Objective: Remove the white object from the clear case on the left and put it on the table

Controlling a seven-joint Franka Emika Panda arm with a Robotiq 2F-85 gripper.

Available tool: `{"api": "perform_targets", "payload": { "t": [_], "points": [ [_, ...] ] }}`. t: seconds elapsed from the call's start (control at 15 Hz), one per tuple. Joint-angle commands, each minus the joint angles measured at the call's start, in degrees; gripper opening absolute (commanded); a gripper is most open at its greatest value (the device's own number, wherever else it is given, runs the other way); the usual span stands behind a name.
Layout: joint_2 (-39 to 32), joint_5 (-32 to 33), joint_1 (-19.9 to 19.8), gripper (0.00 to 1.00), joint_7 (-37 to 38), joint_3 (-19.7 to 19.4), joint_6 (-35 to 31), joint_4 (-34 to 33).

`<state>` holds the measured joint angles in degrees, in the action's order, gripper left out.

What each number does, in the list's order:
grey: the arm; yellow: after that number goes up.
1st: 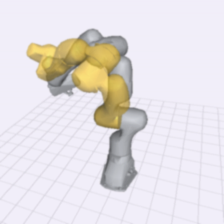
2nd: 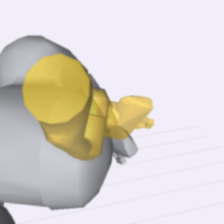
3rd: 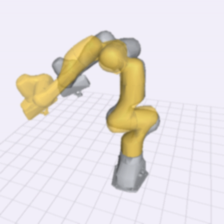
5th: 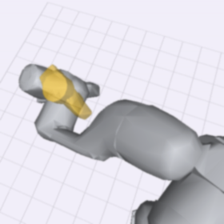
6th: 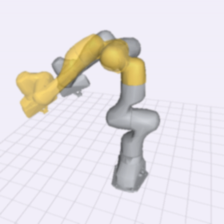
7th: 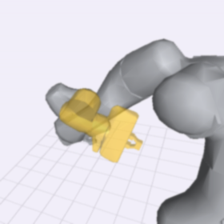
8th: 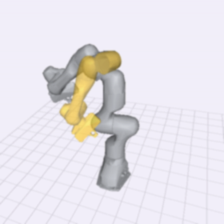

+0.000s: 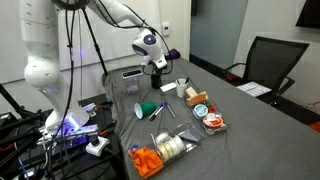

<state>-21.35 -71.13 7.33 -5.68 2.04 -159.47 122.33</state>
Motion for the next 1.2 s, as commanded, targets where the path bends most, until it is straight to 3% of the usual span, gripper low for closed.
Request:
{"api": "perform_targets", "payload": {
  "t": [0.0, 0.67, 1.13],
  "points": [
    [7.89, 4.98, 0.65, 1.0, 1.41, -1.03, 1.24, 8.19],
    [21.03, 37.26, -1.92, 1.0, 16.58, -0.87, 2.65, 23.09],
    [27.12, 47.3, -3.6, 1.0, 20.12, -0.7, 6.37, 26.99]
  ]
}}
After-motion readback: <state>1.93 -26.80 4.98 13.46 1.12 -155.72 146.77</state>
